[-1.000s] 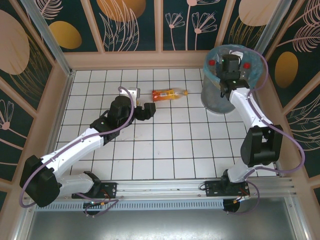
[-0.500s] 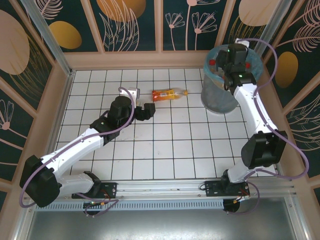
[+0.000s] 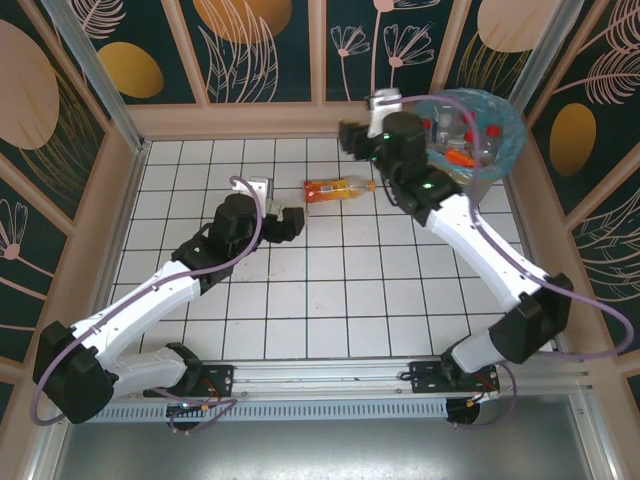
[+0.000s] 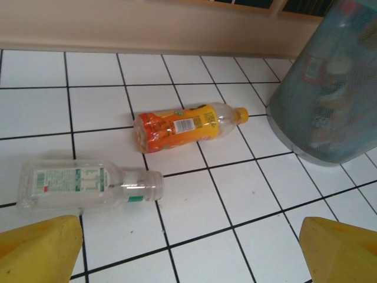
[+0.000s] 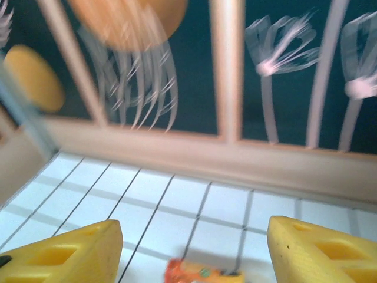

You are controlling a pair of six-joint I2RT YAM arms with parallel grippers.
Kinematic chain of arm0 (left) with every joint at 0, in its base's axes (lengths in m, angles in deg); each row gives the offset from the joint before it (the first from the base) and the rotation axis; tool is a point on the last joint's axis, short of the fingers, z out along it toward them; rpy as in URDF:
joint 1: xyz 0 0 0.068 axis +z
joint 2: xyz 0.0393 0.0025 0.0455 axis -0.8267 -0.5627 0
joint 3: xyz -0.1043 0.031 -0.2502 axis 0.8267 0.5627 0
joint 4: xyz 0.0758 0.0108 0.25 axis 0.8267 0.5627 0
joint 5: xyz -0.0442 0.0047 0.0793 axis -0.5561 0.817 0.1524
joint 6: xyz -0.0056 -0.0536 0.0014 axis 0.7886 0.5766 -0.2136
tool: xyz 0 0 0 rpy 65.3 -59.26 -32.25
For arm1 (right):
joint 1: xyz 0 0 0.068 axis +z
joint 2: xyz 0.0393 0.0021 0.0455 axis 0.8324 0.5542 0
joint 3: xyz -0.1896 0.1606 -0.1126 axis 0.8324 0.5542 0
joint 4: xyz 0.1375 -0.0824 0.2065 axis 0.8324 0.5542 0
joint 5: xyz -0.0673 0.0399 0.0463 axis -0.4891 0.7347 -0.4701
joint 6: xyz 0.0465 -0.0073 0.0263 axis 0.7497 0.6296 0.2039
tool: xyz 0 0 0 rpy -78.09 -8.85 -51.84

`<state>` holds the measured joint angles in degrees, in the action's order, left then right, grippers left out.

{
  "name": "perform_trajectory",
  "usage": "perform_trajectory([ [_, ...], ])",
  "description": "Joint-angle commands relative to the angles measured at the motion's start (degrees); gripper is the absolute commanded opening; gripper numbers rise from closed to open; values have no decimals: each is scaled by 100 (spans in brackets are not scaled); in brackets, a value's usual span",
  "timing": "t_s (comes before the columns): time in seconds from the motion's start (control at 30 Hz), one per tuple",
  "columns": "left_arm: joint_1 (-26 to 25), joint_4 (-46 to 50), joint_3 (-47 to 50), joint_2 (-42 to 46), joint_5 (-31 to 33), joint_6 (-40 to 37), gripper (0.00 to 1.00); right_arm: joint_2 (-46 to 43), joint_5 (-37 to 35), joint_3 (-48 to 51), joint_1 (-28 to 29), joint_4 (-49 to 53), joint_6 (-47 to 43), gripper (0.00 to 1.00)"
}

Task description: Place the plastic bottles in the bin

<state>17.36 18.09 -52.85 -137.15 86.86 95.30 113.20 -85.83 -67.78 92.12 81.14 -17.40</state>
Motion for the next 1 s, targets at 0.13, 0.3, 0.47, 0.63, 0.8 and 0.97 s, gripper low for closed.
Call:
perform_trajectory([
  [0.13, -27, 252, 905, 1217, 665, 257, 96, 1770, 1494, -310, 470, -424, -841, 70],
  [0.3, -18, 316, 1607, 1930, 1419, 535, 97, 3004, 2304, -1116, 569, -468, -947, 72],
  [0.47, -20, 346, 2012, 2310, 1515, 820, 97, 4144, 2203, -2075, 727, -47, -1288, 74],
  [0.63, -24, 460, 2156, 2411, 1558, 930, 98, 4939, 1838, -2834, 808, 503, -1560, 76],
  [0.8, -14, 405, 2184, 2429, 1544, 948, 98, 5292, 1484, -3196, 844, 948, -1757, 75],
  [0.97, -22, 345, 2100, 2363, 1528, 947, 98, 5303, 1481, -2956, 844, 1090, -1842, 72],
])
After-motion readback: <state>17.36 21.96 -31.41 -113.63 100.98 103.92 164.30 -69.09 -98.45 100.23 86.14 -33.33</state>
